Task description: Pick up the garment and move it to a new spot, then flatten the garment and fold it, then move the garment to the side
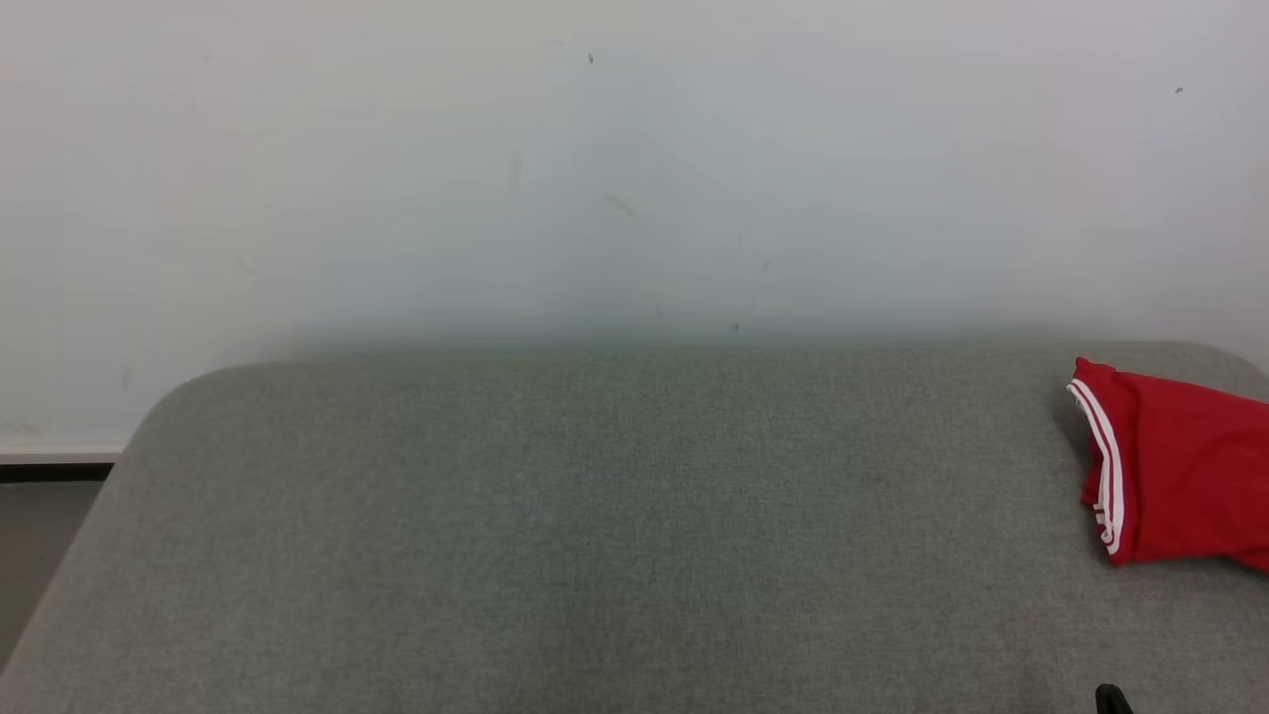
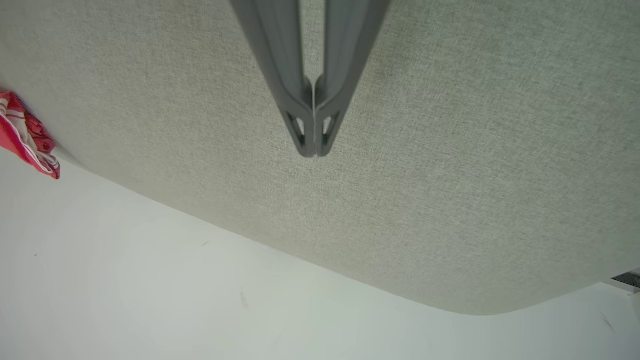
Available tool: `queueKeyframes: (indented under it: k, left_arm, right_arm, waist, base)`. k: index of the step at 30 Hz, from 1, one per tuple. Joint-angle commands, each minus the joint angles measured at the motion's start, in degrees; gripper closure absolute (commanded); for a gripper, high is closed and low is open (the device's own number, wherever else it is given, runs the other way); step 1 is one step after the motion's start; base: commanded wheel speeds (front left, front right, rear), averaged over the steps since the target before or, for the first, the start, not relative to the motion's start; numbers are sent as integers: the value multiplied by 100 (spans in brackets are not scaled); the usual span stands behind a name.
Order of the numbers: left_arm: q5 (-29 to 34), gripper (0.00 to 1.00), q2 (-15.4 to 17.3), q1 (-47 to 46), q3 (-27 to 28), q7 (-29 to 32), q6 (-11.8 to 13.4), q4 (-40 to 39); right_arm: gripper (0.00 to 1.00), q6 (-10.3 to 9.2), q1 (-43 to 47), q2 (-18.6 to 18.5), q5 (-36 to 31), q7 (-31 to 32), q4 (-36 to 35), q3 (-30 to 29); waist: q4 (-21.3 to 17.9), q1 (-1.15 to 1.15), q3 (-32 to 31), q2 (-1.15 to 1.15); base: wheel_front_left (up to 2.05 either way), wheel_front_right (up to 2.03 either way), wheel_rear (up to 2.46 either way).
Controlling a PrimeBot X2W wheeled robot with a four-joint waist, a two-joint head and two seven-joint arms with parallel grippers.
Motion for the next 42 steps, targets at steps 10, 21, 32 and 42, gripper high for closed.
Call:
queueKeyframes:
  k: [10, 21, 32, 42]
  left_arm:
    - [-1118, 100, 29, -398, 177, 271, -128, -15]
    - [-2066, 100, 37, -633, 321, 519, -229, 43]
    - [-2838, 100, 43, -825, 437, 722, -310, 89]
    - [-3532, 100, 48, -997, 545, 914, -387, 131]
  right_arm:
    - [100, -2, -400, -18, 1171, 272, -49, -81]
    - [100, -3, -604, -18, 2175, 515, -18, -126]
    - [100, -4, -771, -17, 2985, 716, 9, -167]
    - [100, -5, -921, -17, 3720, 900, 37, -205]
  waist:
    - [24, 0, 57, 0]
    - [49, 0, 117, 0]
    - [71, 0, 172, 0]
    - [93, 0, 228, 0]
  base:
    - [0, 0, 0]
    - [0, 0, 0]
    - [0, 0, 0]
    - [0, 0, 0]
